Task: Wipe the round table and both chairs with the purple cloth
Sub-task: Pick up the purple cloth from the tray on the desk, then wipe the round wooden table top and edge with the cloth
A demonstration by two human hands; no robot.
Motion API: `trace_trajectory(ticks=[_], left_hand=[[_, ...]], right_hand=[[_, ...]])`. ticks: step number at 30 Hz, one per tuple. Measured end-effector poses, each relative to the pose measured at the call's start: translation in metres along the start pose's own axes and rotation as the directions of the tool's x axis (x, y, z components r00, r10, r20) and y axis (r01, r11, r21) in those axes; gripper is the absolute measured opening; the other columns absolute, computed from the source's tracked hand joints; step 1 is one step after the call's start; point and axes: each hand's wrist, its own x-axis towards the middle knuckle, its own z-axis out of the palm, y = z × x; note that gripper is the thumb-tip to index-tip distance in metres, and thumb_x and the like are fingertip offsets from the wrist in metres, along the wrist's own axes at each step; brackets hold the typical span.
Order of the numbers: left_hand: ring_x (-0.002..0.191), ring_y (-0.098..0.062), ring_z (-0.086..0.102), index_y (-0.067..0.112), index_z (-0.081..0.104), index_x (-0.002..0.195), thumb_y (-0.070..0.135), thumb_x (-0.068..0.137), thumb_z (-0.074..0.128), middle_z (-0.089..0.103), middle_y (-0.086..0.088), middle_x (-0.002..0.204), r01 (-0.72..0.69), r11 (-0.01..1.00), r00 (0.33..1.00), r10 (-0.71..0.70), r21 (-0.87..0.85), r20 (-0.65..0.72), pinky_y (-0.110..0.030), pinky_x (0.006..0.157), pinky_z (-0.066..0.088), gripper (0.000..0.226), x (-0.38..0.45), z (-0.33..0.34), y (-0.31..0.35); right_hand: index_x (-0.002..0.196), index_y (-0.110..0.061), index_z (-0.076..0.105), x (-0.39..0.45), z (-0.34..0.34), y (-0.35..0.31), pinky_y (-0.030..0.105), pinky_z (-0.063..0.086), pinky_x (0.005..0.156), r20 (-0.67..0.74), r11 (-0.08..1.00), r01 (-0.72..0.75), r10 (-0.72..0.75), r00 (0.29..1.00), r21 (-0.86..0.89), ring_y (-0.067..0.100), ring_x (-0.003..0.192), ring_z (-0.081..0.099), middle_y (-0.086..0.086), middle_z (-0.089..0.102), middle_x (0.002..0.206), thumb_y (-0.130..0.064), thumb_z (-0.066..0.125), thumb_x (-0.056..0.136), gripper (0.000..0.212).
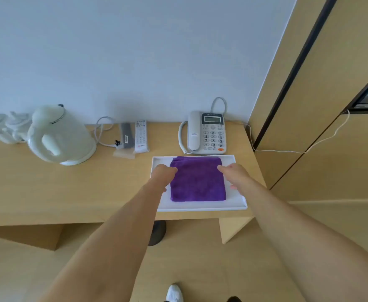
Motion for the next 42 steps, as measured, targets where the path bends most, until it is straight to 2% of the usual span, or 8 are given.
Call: trace_trajectory(ticks=[3,8,14,19,26,30,36,42], left_hand=[[0.109,-0.035,0.061,0.004,0.058,0.109,0.020,0.094,0.060,0.062,-0.016,0.119,0.088,0.985,0.995,-0.081,-0.151,0.050,-0.048,0.073,0.055,0.022,0.015,-0.002,-0.001],[0.083,-0.026,0.062,0.010,0.063,0.106,0.022,0.090,0.064,0.065,-0.009,0.101,0.194,0.934,0.980,-0.169,-0.299,0.106,-0.034,0.061,0.051,0.020,0.029,0.005,0.001],[0.118,-0.033,0.059,0.007,0.054,0.131,0.027,0.086,0.075,0.061,-0.010,0.130,0.229,0.900,0.970,-0.181,-0.371,0.160,-0.046,0.105,0.047,0.054,0.037,0.028,0.010],[0.105,-0.029,0.064,0.012,0.058,0.108,0.026,0.081,0.081,0.066,-0.009,0.109,0.331,0.874,0.932,-0.244,-0.356,0.269,-0.041,0.098,0.052,0.038,0.027,0.028,0.015],[0.108,-0.027,0.066,0.011,0.063,0.113,0.021,0.089,0.072,0.072,-0.009,0.112,0.108,0.740,0.989,-0.011,-0.663,0.149,-0.043,0.100,0.053,0.028,0.014,-0.020,0.007],[0.084,-0.017,0.073,0.015,0.068,0.104,0.017,0.090,0.071,0.079,0.001,0.086,-0.140,0.692,0.989,0.060,-0.709,-0.137,-0.030,0.072,0.058,0.015,-0.014,-0.076,0.002],[0.087,-0.019,0.075,0.019,0.071,0.103,0.021,0.091,0.070,0.079,-0.001,0.095,-0.351,0.624,0.875,-0.046,-0.698,-0.481,-0.034,0.077,0.060,0.012,-0.096,-0.174,-0.067],[0.095,-0.021,0.075,0.021,0.072,0.107,0.032,0.093,0.068,0.078,-0.001,0.100,-0.463,0.611,0.658,-0.249,-0.642,-0.711,-0.039,0.086,0.059,0.018,-0.220,-0.249,-0.179]], right_hand=[[0.118,-0.011,0.052,0.010,0.010,-0.001,0.039,0.049,0.085,-0.007,0.994,-0.101,0.102,0.995,0.047,0.026,0.102,0.055,0.003,0.054,0.112,-0.044,0.058,0.092,0.042],[0.098,-0.013,0.056,0.025,0.022,0.001,0.045,0.059,0.082,0.043,0.937,-0.205,0.201,0.979,0.282,0.029,0.096,0.067,0.010,0.066,0.110,-0.037,0.061,0.092,0.025],[0.098,-0.012,0.063,0.041,0.028,-0.001,0.027,0.052,0.054,0.135,0.898,-0.247,0.211,0.968,0.365,0.023,0.072,0.069,0.008,0.071,0.089,-0.036,0.067,0.091,0.025],[0.110,-0.006,0.067,0.051,0.022,-0.010,0.045,0.056,0.089,0.258,0.918,-0.261,0.185,0.948,0.300,0.031,0.095,0.070,0.015,0.073,0.106,-0.026,0.079,0.081,0.038],[0.107,-0.020,0.067,0.046,0.013,-0.078,0.036,0.059,0.071,0.369,0.926,0.035,-0.184,0.911,0.376,0.024,0.086,0.073,0.006,0.077,0.094,-0.016,0.064,0.094,0.014],[0.117,-0.019,0.065,0.021,0.046,-0.140,0.045,0.059,0.083,0.470,0.909,0.209,-0.370,0.801,0.360,0.030,0.097,0.071,0.010,0.073,0.108,-0.015,0.058,0.098,0.021],[0.120,-0.015,0.063,-0.063,0.149,-0.202,0.039,0.060,0.076,0.683,0.875,0.342,-0.481,0.550,0.342,0.027,0.091,0.071,0.011,0.072,0.110,-0.012,0.055,0.099,0.023],[0.108,-0.018,0.065,-0.208,0.263,-0.213,0.040,0.058,0.082,0.860,0.847,0.403,-0.459,0.225,0.347,0.026,0.092,0.071,0.010,0.073,0.107,-0.008,0.052,0.098,0.019]])
